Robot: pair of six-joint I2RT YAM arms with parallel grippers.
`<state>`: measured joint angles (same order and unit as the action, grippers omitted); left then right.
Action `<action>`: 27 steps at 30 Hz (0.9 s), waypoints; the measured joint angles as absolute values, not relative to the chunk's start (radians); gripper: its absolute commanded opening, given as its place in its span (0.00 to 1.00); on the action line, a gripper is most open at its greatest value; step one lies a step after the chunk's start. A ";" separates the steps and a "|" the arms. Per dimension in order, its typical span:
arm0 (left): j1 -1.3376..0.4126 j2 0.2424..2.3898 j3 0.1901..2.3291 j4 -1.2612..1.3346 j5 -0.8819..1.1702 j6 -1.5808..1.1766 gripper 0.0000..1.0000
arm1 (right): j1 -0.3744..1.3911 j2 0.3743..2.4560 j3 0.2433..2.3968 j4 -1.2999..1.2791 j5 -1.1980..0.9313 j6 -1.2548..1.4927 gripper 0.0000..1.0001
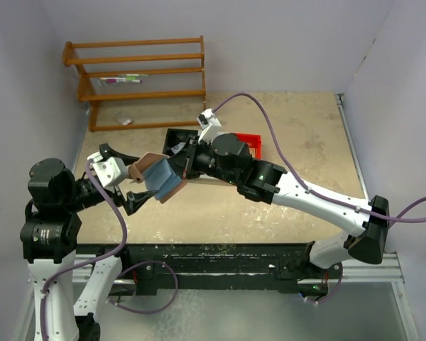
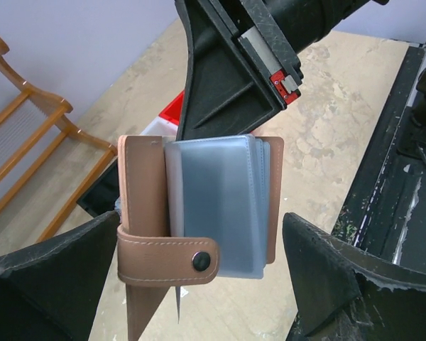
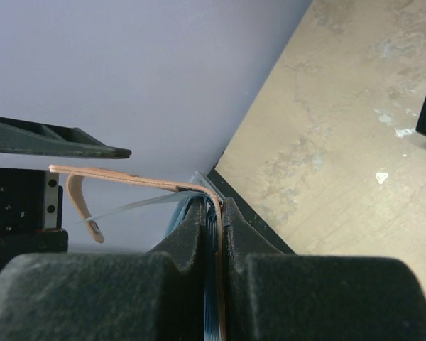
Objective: Take the credit cards out of the card holder
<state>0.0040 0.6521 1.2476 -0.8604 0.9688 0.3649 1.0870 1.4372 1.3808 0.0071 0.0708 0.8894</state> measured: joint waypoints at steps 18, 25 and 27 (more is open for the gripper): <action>0.004 0.618 1.135 -0.804 0.910 0.366 0.87 | 1.126 1.462 1.439 -0.019 0.142 0.886 0.00; 0.004 0.592 1.130 -0.780 0.870 0.359 0.83 | 1.128 1.467 1.439 -0.023 0.146 0.884 0.00; 0.004 0.592 1.130 -0.788 0.858 0.360 0.81 | 1.128 1.465 1.438 -0.023 0.147 0.882 0.00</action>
